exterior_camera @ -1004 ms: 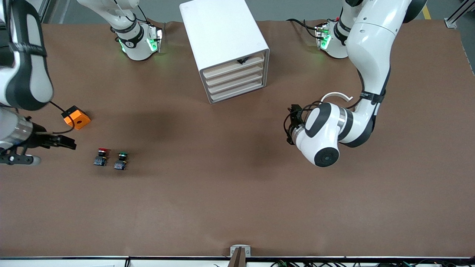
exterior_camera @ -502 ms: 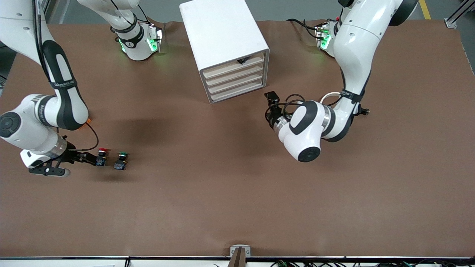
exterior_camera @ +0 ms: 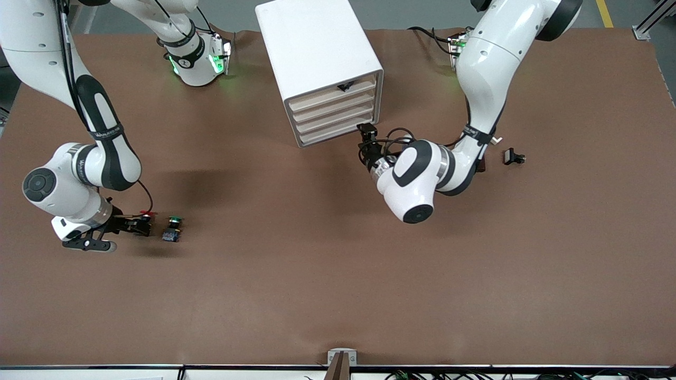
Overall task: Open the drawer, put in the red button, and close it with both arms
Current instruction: 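Pull the drawer with the left gripper while the right gripper lifts the button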
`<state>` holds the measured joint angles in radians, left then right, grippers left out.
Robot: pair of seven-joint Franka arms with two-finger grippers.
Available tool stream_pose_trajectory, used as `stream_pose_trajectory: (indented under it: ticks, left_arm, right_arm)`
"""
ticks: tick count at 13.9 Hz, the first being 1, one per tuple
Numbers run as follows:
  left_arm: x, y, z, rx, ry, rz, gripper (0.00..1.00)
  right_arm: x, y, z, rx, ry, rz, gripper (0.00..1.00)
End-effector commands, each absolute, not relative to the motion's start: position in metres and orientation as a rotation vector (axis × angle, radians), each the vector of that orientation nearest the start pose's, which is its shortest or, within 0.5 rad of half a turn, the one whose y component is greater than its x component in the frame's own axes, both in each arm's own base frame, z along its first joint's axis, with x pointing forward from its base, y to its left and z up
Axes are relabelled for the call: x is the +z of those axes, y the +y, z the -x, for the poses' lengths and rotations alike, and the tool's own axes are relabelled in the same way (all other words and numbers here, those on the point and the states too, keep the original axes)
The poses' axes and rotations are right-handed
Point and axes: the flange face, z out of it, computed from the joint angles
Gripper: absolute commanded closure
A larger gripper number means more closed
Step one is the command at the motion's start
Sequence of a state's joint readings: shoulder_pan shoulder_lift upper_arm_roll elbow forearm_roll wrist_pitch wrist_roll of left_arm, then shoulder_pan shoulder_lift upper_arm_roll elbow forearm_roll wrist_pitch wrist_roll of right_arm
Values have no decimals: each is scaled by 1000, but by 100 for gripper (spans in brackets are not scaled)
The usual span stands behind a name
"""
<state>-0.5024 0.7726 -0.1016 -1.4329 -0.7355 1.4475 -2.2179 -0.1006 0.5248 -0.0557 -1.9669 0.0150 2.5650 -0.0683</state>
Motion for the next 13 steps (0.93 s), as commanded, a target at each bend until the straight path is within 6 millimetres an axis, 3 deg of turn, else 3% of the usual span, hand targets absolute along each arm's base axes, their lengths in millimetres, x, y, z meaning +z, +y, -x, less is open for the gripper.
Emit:
stream_pose_trajectory:
  ticks: [1, 2, 8, 10, 13]
  left_arm:
    - [226, -446, -471, 1145, -1774, 1398, 22]
    - [227, -451, -466, 1130, -1767, 1394, 3]
    - [226, -470, -444, 1081, -1748, 1348, 13]
    - [223, -473, -437, 1085, -1734, 1338, 16]
    - [220, -480, -428, 1094, -1718, 1333, 21]
  right_arm:
    - [195, -93, -609, -98, 170, 3156, 0]
    - [191, -93, -608, -84, 172, 3155, 0]
    - [184, -92, -606, -55, 172, 3155, 3]
    - [180, -93, -605, -45, 165, 3155, 30]
    - [175, -91, -604, -30, 163, 3154, 88]
